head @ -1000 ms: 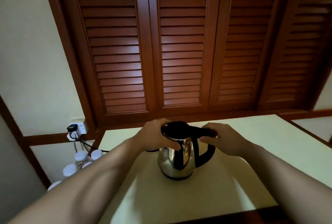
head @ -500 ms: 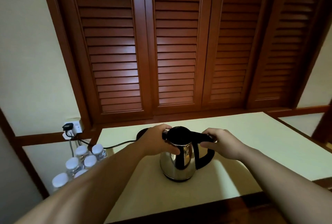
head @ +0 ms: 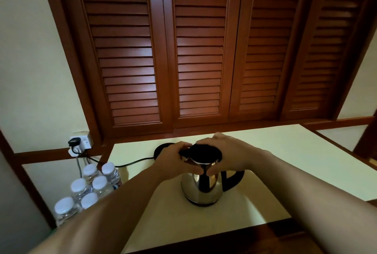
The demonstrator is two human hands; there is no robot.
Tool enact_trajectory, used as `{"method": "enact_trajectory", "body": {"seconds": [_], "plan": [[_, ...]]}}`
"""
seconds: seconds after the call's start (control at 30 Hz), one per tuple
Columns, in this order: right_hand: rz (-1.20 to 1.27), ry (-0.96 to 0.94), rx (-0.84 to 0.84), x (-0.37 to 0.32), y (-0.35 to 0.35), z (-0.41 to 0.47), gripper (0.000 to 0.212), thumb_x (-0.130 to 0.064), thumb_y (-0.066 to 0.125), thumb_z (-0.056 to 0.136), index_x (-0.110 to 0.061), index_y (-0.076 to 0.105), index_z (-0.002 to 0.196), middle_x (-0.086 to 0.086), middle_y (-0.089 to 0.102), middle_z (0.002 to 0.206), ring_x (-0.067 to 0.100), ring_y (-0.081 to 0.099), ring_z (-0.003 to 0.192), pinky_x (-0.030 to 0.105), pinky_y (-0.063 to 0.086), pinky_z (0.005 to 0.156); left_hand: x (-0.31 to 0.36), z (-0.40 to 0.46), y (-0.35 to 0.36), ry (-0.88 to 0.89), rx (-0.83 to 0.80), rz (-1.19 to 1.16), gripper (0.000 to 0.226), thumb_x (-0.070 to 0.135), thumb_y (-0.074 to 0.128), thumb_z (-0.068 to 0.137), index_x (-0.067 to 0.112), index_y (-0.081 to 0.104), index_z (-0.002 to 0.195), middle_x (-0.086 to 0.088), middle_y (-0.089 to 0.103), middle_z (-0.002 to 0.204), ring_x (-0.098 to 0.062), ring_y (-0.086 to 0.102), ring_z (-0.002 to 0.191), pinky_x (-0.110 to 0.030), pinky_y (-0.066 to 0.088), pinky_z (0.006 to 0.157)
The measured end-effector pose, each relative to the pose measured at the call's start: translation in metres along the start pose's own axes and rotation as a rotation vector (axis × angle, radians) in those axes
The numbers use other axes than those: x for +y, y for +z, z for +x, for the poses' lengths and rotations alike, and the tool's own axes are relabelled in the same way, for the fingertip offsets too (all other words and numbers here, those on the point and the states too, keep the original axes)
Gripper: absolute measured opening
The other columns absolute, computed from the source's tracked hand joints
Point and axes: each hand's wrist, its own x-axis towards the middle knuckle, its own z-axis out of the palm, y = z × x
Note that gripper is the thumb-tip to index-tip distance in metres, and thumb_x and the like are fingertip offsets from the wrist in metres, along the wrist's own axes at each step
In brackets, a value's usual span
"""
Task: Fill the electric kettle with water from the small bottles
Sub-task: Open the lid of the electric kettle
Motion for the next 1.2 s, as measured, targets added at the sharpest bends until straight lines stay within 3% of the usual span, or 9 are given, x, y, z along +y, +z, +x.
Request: {"method": "enact_trajectory", "body": {"seconds": [0.13,0.27,0.43,0.63,0.83,0.93,1.03,1.1,1.2], "plan": [[-0.045,0.011,-0.020,-0.001,0.002,0.010,0.080,-0.057,0.086,0.067,-0.052,0.044,0.135,-0.010,0.042,0.111,0.012,0.051,0.101,0.033,0.055,0.091,-0.002,-0.006,0.000,-0.012,0.042,-0.011,0.080,0.047,0.099,0.058,0.030,0.065,0.129,0.021,0.068,0.111,0.002,0.063,0.096,-0.011,0.044,0.078],[0.090,0.010,0.117,0.012,0.003,0.001,0.081,-0.052,0.090,0.065,-0.052,0.046,0.132,-0.013,0.048,0.118,0.010,0.053,0.108,0.027,0.053,0.092,-0.005,-0.007,0.000,-0.016,0.057,-0.027,0.077,0.049,0.099,0.056,0.031,0.068,0.123,0.020,0.070,0.106,0.003,0.062,0.095,-0.011,0.043,0.073],[0.247,0.007,0.295,0.035,-0.003,-0.021,0.092,-0.045,0.095,0.064,-0.044,0.048,0.144,-0.024,0.059,0.124,0.003,0.062,0.109,0.024,0.056,0.091,-0.002,0.004,-0.003,0.028,0.051,-0.037,0.067,0.043,0.100,0.057,0.031,0.074,0.118,0.016,0.075,0.107,0.000,0.066,0.100,-0.019,0.047,0.083],[0.375,0.167,0.386,0.066,0.004,-0.041,0.099,-0.057,0.092,0.057,-0.055,0.045,0.144,-0.010,0.068,0.105,0.010,0.066,0.103,0.038,0.058,0.089,0.008,0.035,0.000,0.104,-0.020,0.079,0.055,0.056,0.093,0.062,0.039,0.074,0.111,0.021,0.073,0.107,0.000,0.066,0.101,-0.029,0.051,0.089],[0.347,0.222,0.353,0.077,0.005,-0.052,0.099,-0.053,0.092,0.064,-0.071,0.032,0.140,-0.015,0.069,0.112,0.002,0.062,0.106,0.016,0.045,0.080,0.018,0.053,0.000,0.097,-0.055,0.086,0.053,0.045,0.095,0.067,0.028,0.075,0.113,0.010,0.073,0.109,-0.008,0.064,0.102,-0.040,0.054,0.093],[0.343,0.234,0.357,0.074,0.005,-0.055,0.100,-0.050,0.092,0.066,-0.079,0.023,0.132,-0.023,0.065,0.105,0.004,0.064,0.099,0.016,0.046,0.075,0.020,0.052,0.001,0.054,-0.039,0.110,0.076,0.058,0.090,0.064,0.027,0.068,0.130,0.003,0.070,0.129,-0.017,0.062,0.120,-0.048,0.050,0.107],[0.302,0.248,0.393,0.069,0.011,-0.057,0.102,-0.047,0.092,0.068,-0.074,0.021,0.136,-0.018,0.060,0.111,0.010,0.060,0.102,0.024,0.046,0.078,0.020,0.042,0.003,-0.042,0.030,0.107,0.113,0.056,0.092,0.068,0.020,0.037,0.160,-0.007,0.039,0.164,-0.027,0.035,0.152,-0.047,0.034,0.120],[0.277,0.276,0.465,0.066,0.021,-0.058,0.100,-0.045,0.091,0.070,-0.059,0.030,0.148,-0.015,0.061,0.120,0.012,0.058,0.105,0.027,0.047,0.082,0.015,0.031,0.008,-0.070,0.083,0.068,0.115,0.052,0.093,0.069,0.020,0.032,0.162,-0.006,0.033,0.167,-0.027,0.031,0.154,-0.045,0.033,0.120],[0.238,0.402,0.631,0.059,0.043,-0.065,0.092,-0.051,0.087,0.071,-0.034,0.046,0.151,-0.008,0.066,0.130,0.016,0.062,0.112,0.037,0.054,0.093,0.004,0.003,0.017,-0.035,0.172,0.083,0.103,0.048,0.091,0.073,0.020,0.039,0.157,-0.004,0.042,0.158,-0.024,0.042,0.146,-0.033,0.038,0.111]]}}
